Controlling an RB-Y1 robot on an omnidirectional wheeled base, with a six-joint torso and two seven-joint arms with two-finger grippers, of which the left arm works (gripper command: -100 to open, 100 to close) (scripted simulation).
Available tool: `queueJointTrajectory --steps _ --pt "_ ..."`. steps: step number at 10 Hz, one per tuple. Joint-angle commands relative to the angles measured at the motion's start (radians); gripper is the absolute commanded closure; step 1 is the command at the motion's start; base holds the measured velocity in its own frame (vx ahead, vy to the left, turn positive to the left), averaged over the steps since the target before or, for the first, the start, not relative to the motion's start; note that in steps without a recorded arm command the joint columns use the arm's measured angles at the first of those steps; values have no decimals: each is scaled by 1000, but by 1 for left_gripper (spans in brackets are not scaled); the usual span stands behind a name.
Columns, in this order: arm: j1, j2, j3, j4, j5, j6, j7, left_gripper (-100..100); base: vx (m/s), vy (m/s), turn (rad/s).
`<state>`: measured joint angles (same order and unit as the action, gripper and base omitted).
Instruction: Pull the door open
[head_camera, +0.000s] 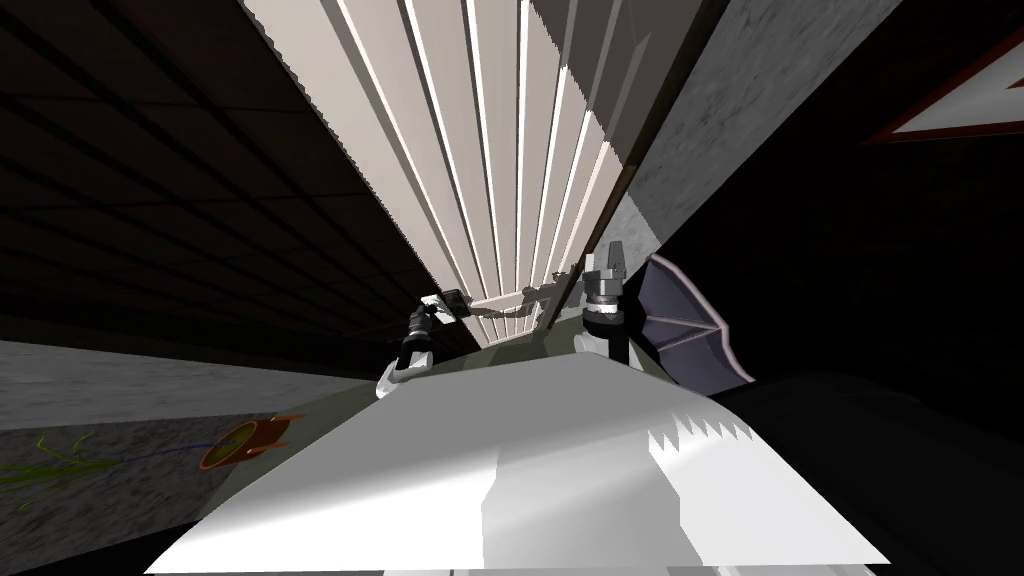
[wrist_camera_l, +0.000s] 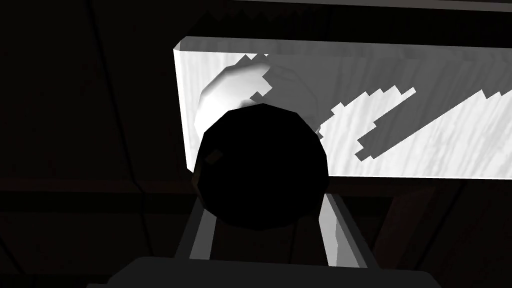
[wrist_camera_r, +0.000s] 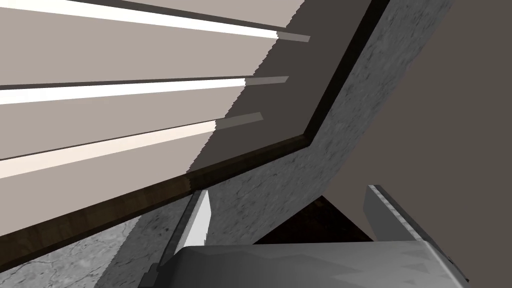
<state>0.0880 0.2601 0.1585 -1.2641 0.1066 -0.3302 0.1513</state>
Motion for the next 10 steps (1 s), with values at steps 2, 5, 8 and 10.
queueJointTrajectory --steps 2,5,8,10 --pt "1 1 1 0 0 0 0 100 -36 19 3" --pt "1 1 1 0 0 0 0 100 -13 4 -2" --pt "30 19 23 3 5 4 4 -100 -158 40 99" --pt "38 20 17 -7 6 5 8 -100 -174 -32 7"
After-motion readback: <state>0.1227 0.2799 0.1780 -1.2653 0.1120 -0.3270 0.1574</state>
